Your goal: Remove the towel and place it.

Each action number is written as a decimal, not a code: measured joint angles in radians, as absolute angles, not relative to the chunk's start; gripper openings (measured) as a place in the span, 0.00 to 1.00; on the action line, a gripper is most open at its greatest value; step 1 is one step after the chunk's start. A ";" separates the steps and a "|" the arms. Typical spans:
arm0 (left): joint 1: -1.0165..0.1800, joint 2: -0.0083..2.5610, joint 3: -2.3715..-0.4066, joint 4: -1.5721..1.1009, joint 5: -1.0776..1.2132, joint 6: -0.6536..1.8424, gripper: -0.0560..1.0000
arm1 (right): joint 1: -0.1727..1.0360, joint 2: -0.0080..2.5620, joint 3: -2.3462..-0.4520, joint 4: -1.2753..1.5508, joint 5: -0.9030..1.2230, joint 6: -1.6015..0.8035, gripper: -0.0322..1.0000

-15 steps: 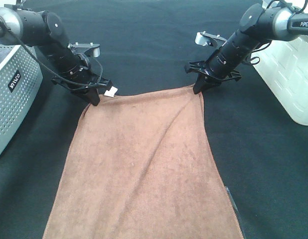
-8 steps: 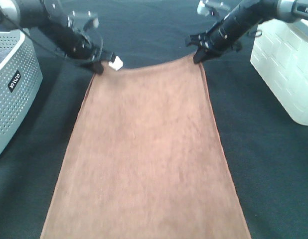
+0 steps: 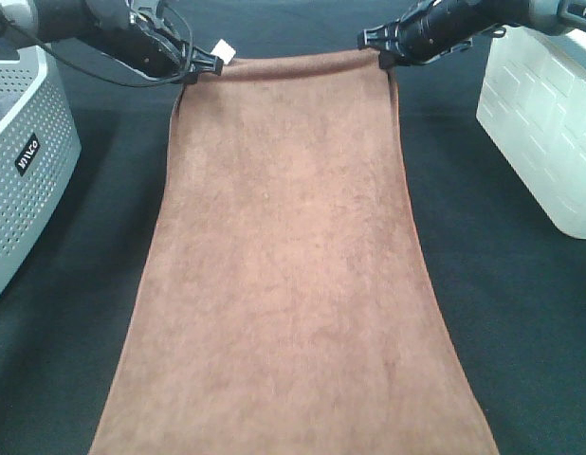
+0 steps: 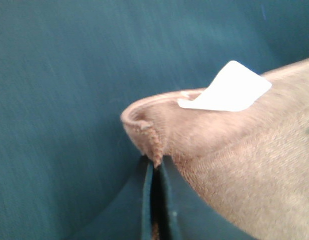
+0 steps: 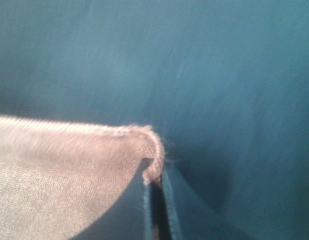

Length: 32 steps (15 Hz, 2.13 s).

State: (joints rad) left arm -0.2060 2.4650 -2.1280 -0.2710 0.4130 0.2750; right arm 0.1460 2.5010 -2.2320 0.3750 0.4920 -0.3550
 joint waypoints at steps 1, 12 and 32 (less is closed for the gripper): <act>-0.206 2.470 -2.128 -0.271 0.381 0.276 0.05 | 0.146 2.501 -2.232 0.376 0.468 -0.356 0.03; -0.206 2.587 -2.129 -0.271 0.144 0.325 0.05 | 0.146 2.594 -2.233 0.386 0.290 -0.364 0.03; -0.218 2.716 -2.129 -0.271 -0.107 0.324 0.34 | 0.144 2.758 -2.337 0.483 0.240 -0.359 0.49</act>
State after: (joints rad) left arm -0.2180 2.7160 -2.1290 -0.2710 -0.1070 0.3240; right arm 0.1440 2.7580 -2.3370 0.4830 0.2400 -0.3590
